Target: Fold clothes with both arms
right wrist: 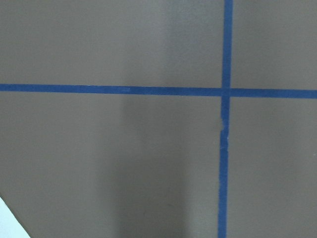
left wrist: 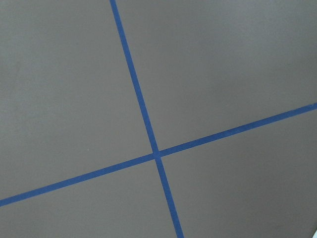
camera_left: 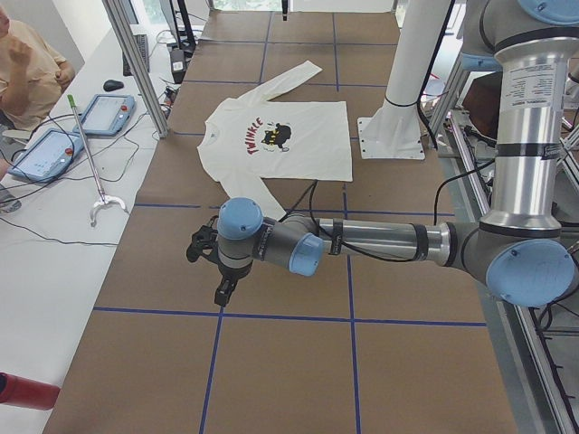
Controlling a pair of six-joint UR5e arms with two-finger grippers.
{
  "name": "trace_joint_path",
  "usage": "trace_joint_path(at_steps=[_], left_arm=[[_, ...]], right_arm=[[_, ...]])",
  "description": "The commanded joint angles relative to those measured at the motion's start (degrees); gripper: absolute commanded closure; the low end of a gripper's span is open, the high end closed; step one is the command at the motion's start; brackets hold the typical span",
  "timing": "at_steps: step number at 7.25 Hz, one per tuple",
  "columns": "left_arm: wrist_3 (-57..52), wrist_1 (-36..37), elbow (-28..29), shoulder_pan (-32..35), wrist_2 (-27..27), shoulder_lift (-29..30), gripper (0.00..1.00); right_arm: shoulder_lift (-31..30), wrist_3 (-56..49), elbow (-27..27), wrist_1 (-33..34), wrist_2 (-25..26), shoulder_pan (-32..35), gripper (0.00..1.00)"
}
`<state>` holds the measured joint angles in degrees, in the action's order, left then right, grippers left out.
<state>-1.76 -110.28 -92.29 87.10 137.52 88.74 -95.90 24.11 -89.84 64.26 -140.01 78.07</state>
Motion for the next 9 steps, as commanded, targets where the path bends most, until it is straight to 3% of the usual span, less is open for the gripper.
trace_joint_path(at_steps=[1,3,4,5,9], left_arm=[[0.01,-0.81,0.09,-0.35,3.01,0.03,0.00],[0.18,-0.81,0.18,-0.70,3.10,0.12,0.00],[0.09,-0.81,0.18,-0.70,3.19,0.12,0.00],[0.09,-0.81,0.26,-0.88,3.10,0.12,0.00],[0.09,-0.81,0.26,-0.97,3.10,0.03,0.00]], right_arm=[[-2.71,32.63,-0.60,-20.43,3.13,-12.53,0.00],[-4.29,42.03,-4.71,-22.25,8.68,-20.12,0.04],[-5.00,49.12,-6.30,-22.34,8.70,-21.45,0.13],[-5.00,55.54,-7.36,-22.42,8.78,-23.21,0.29],[-9.29,54.21,-9.12,-22.60,15.20,-31.74,0.29]])
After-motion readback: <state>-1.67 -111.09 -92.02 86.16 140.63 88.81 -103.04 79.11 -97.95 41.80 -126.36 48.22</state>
